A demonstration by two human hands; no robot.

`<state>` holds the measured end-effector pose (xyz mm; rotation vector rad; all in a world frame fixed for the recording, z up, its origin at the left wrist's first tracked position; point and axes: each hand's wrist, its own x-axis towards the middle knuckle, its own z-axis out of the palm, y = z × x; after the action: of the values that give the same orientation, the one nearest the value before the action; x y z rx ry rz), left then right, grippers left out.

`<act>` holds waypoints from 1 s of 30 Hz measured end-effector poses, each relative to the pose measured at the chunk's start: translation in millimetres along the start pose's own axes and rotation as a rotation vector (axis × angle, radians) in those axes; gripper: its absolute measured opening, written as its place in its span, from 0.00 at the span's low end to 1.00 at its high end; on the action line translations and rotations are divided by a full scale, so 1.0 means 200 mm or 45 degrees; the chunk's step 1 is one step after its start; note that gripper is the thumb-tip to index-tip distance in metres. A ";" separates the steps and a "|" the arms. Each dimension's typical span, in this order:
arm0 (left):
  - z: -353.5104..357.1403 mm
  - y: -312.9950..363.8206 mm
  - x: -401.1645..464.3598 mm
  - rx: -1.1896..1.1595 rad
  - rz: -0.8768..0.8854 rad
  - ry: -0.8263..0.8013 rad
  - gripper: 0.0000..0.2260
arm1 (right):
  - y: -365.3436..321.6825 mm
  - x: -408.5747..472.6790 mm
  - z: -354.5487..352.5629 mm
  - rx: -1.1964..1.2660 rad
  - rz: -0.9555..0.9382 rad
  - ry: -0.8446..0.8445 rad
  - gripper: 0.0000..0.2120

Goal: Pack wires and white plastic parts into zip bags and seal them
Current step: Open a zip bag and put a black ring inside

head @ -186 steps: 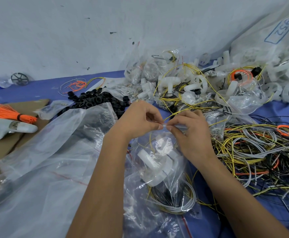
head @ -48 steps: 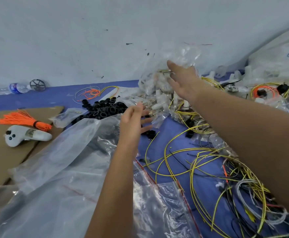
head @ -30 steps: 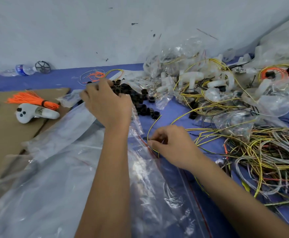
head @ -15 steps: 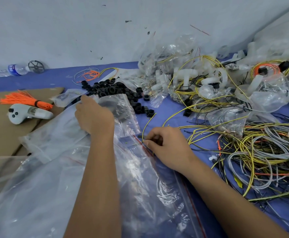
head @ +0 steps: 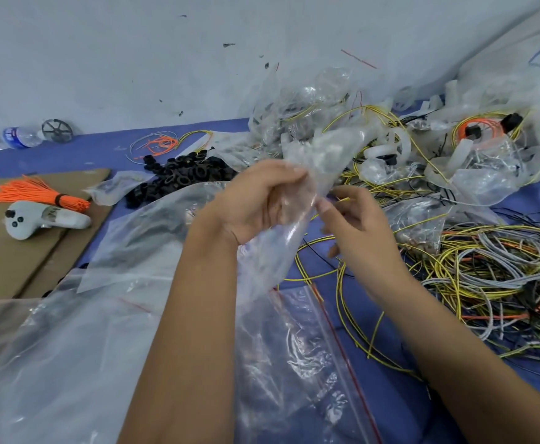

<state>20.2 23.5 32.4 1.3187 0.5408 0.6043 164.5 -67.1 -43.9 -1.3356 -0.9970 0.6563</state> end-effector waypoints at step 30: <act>-0.31 -0.23 0.11 0.059 0.315 1.552 0.08 | 0.05 0.01 -0.13 0.595 0.408 -0.197 0.12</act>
<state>-0.7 77.3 -23.8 0.9421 1.3775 1.6190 190.6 -75.8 -51.7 -1.0429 -0.6937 1.1727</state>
